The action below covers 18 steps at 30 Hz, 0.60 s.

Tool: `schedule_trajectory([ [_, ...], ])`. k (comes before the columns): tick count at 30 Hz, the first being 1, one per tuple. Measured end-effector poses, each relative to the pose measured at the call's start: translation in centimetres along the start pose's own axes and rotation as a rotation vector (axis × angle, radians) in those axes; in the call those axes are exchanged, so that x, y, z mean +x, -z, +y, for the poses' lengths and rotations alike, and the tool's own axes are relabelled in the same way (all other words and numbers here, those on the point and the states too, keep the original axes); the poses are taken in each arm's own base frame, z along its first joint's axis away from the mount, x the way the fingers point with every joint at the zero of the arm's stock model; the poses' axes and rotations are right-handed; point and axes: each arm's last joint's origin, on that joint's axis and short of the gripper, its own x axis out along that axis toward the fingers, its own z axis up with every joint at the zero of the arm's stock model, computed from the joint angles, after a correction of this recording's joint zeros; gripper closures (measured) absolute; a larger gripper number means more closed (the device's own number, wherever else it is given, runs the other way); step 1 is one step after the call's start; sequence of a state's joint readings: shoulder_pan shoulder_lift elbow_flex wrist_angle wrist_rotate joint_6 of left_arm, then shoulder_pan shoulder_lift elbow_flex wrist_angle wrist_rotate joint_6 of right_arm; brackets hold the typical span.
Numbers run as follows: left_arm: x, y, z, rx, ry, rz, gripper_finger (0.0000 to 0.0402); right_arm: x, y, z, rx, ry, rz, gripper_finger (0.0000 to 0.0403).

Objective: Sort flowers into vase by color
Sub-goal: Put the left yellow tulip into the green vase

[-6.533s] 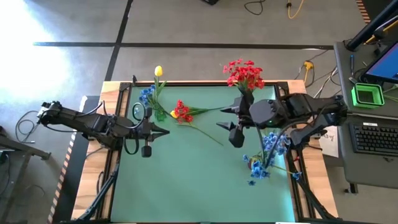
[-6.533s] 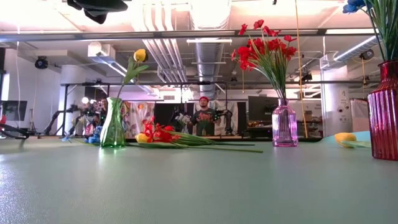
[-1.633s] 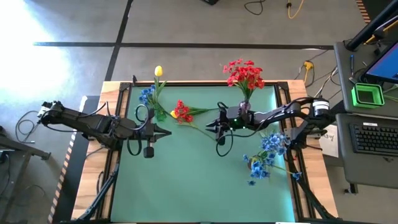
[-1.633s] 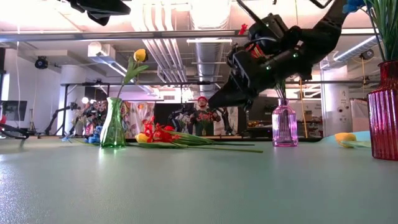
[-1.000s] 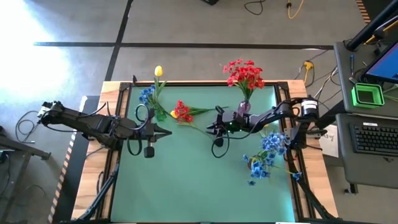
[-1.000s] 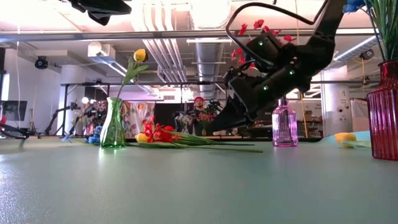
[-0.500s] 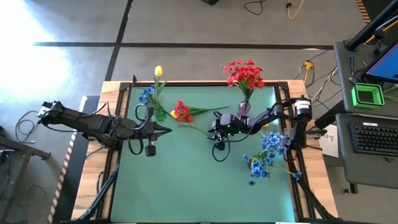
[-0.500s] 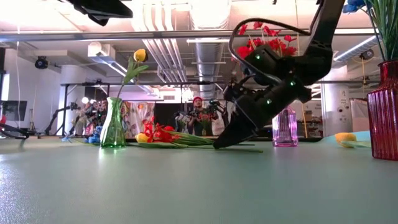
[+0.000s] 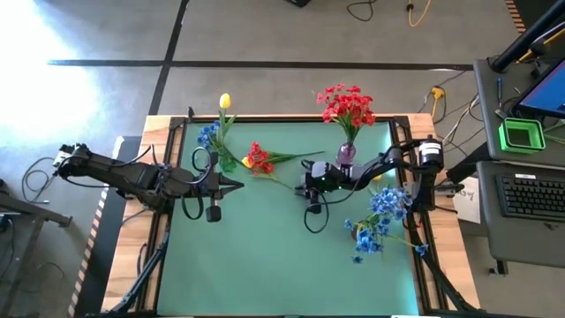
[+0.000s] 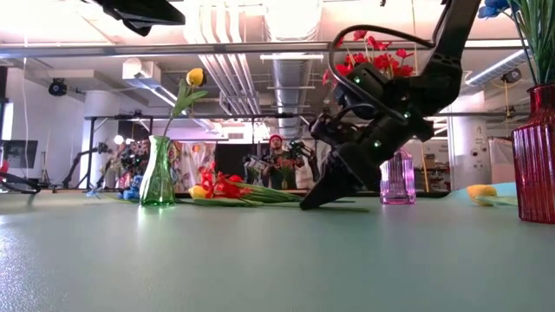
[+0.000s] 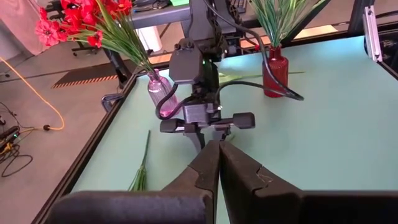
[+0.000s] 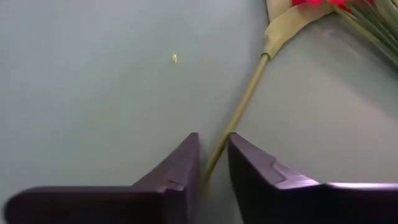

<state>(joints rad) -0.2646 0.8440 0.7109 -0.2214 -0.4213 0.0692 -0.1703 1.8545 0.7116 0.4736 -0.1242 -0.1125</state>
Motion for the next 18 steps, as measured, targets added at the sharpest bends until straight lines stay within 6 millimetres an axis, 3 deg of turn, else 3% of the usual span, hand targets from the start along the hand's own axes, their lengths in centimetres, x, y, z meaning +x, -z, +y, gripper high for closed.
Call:
schedule_trajectory([
  [6,0.0,0.0,0.0,0.000,0.000,0.000,0.0402,-0.2,0.0,0.2,-0.020,-0.053,-0.001,0.0388],
  [18,0.0,0.0,0.0,0.000,-0.016,0.001,0.0402,-2.2,-1.5,0.5,-0.020,-0.048,-0.022,0.0390],
])
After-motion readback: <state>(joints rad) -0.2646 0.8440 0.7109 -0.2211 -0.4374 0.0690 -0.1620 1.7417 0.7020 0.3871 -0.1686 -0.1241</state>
